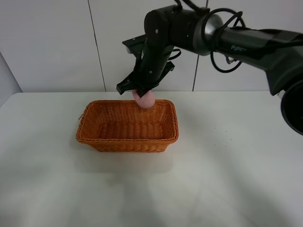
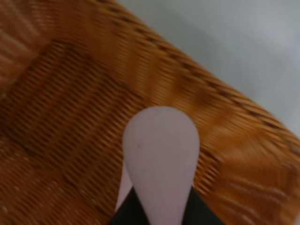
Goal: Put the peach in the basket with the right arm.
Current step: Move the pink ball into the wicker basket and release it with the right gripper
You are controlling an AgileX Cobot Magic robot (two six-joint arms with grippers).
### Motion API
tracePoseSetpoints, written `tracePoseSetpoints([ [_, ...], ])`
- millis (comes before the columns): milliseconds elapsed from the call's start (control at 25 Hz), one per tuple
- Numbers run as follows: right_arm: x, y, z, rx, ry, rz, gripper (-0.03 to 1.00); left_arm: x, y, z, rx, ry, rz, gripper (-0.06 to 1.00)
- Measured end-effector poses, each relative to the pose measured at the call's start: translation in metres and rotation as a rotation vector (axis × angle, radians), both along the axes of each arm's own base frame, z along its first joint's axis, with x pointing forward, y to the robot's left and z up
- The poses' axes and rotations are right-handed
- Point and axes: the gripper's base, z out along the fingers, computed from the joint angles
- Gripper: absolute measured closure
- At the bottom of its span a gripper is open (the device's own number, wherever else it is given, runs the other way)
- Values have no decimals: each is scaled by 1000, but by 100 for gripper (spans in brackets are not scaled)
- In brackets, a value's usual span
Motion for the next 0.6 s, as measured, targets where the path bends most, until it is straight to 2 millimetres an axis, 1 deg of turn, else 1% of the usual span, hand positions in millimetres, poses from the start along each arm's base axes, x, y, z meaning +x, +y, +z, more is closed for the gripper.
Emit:
tracePoseSetpoints([
  [80, 3, 14, -23, 7, -8, 20, 97, 0, 0, 0, 0, 0, 0, -5],
  [160, 8, 22, -47, 18, -3, 25, 97, 0, 0, 0, 0, 0, 0, -5],
  [240, 12, 26, -72, 8, 21, 23, 97, 0, 0, 0, 0, 0, 0, -5],
  [280, 12, 27, -82, 1, 34, 22, 95, 0, 0, 0, 0, 0, 0, -5],
  [320, 13, 28, -91, -9, 52, 21, 91, 0, 0, 0, 0, 0, 0, -5],
  [360, 13, 28, -99, -17, 67, 20, 85, 0, 0, 0, 0, 0, 0, -5],
  [400, 13, 28, -104, -21, 76, 19, 76, 0, 0, 0, 0, 0, 0, -5],
  [520, 12, 29, -106, -20, 86, 17, 44, 0, 0, 0, 0, 0, 0, -5],
  [560, 13, 29, -104, -17, 82, 17, 37, 0, 0, 0, 0, 0, 0, -5],
  [600, 14, 30, -101, -12, 76, 17, 33, 0, 0, 0, 0, 0, 0, -5],
])
